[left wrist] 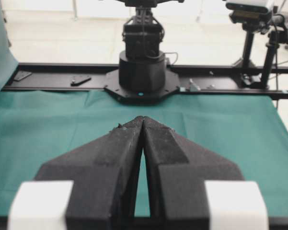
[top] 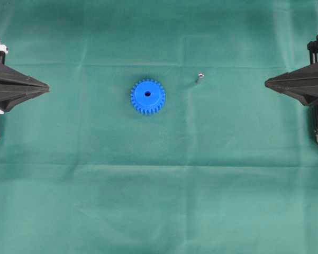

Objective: Insert the shaft placed at a random location into the center hole of the medium gear at another random location.

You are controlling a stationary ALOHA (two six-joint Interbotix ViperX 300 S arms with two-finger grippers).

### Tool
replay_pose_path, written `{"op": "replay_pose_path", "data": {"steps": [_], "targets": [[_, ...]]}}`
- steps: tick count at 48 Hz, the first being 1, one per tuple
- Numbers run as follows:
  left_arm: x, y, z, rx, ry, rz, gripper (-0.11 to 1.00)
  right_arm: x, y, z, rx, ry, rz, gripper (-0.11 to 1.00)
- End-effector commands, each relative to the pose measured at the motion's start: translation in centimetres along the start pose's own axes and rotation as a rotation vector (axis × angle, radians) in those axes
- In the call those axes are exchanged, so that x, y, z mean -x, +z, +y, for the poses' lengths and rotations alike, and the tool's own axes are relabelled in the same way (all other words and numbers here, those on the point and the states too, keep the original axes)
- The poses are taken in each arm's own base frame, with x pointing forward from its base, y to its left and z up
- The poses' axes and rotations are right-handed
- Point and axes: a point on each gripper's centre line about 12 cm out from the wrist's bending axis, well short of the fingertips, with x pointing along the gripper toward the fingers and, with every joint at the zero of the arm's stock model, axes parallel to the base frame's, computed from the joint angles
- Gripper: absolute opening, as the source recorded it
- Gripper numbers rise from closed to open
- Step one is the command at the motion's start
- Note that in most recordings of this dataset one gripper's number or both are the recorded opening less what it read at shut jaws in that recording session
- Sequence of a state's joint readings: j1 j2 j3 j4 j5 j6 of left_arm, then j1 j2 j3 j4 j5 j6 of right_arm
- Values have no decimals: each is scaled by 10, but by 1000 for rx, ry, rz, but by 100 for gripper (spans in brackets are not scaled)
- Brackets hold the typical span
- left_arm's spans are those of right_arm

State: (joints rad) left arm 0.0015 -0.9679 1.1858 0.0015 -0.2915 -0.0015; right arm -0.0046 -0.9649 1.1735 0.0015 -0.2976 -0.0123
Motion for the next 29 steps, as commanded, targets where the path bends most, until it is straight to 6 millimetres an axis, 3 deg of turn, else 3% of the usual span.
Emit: {"op": "replay_pose_path", "data": {"steps": [1, 12, 24, 29], "targets": [[-5, 8, -1, 1, -7, -6, 0, -3, 2, 1, -16, 3, 5, 1], [-4, 10, -1, 2, -7, -5, 0, -5, 6, 0, -29, -2, 38, -1], [-4, 10, -1, 1, -7, -5, 0, -11, -5, -5, -39, -25, 77, -1], [-4, 10, -1, 1, -7, 2, 0, -15, -13, -12, -53, -61, 99, 7]]}}
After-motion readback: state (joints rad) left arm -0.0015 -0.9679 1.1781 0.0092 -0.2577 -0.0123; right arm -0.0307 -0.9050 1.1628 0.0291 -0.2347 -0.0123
